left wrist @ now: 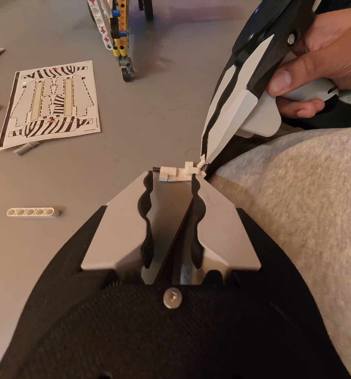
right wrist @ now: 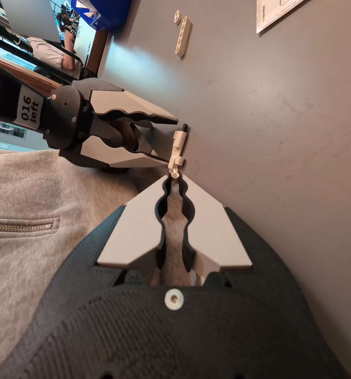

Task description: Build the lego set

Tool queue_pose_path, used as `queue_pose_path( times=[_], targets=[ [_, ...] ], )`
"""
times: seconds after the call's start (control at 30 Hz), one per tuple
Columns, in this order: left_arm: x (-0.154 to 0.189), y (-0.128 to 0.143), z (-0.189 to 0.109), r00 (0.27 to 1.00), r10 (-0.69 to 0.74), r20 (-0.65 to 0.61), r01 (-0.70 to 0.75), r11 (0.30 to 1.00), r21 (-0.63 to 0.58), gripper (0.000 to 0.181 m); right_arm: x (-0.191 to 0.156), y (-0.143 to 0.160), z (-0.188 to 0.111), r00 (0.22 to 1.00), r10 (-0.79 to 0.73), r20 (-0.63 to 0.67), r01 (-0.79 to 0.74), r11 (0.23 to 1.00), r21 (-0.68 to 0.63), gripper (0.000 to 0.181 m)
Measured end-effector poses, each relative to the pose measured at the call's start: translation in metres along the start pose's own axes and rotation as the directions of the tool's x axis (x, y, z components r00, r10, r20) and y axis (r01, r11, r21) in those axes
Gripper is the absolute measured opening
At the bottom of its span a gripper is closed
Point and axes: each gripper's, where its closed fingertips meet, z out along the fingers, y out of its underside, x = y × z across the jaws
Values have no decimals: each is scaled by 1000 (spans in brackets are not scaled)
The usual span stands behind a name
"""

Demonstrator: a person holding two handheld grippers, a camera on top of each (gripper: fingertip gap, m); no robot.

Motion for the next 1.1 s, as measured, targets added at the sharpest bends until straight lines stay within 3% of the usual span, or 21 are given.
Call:
queue_pose_path(
  times=[0.27,0.57,1.1],
  targets=[
    [-1,-2,1,999,-8,-32,8,1000,-2,20,-1,0,1,1000,-4,5,4,1000,-3,6],
    [-5,-2,5,999,-28,-42,27,999,-29,20,-1,0,0,1000,4,12,-4,1000,-7,6],
    [14,1,3,990,90,-104,-93,996,-19,15,-7,16,2,991,106,84,-102,993,-53,6]
  ],
)
